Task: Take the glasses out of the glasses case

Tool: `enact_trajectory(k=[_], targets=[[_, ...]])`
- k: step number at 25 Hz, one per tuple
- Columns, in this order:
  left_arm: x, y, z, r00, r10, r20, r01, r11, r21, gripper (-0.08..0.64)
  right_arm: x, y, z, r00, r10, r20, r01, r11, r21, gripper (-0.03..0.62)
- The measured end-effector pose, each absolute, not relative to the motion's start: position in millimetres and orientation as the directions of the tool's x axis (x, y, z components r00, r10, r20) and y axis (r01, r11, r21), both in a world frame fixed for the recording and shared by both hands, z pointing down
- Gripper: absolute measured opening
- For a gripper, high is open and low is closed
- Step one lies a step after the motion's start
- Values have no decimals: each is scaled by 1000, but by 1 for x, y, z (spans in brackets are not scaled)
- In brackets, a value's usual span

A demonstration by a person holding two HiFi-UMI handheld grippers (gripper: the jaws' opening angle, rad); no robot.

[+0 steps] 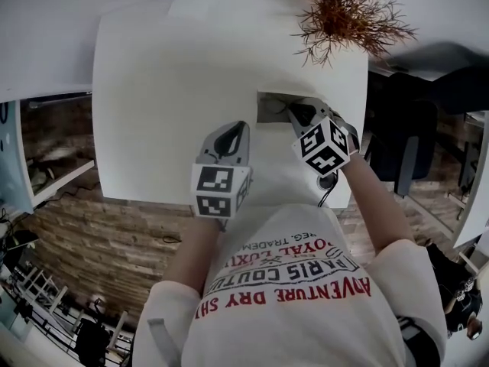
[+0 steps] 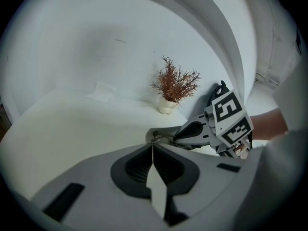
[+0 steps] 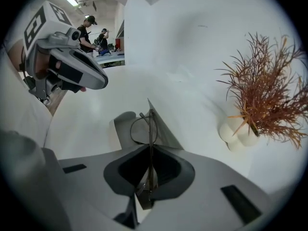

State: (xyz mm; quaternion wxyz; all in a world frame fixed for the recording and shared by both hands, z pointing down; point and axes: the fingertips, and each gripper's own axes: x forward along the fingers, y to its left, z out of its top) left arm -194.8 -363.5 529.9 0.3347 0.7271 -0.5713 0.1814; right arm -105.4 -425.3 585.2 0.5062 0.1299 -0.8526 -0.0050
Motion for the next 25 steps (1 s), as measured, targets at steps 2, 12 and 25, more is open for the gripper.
enact_trajectory(k=[2,12,25], targets=[[-193,-363,528,281,-711,645,-953,-126,277,9,-105,-425,581,-473,-231,850,-221,965,139,30],[-180,-363,511,285,-729,622,-955,-157,253,9,-107,-429,536,-585,-324,744,-253,944,212,29],[-148,-362,452,275,-814,512,-960,-207,187,9,-62,-405,465,-648,-509,567,-573,816,77,29]])
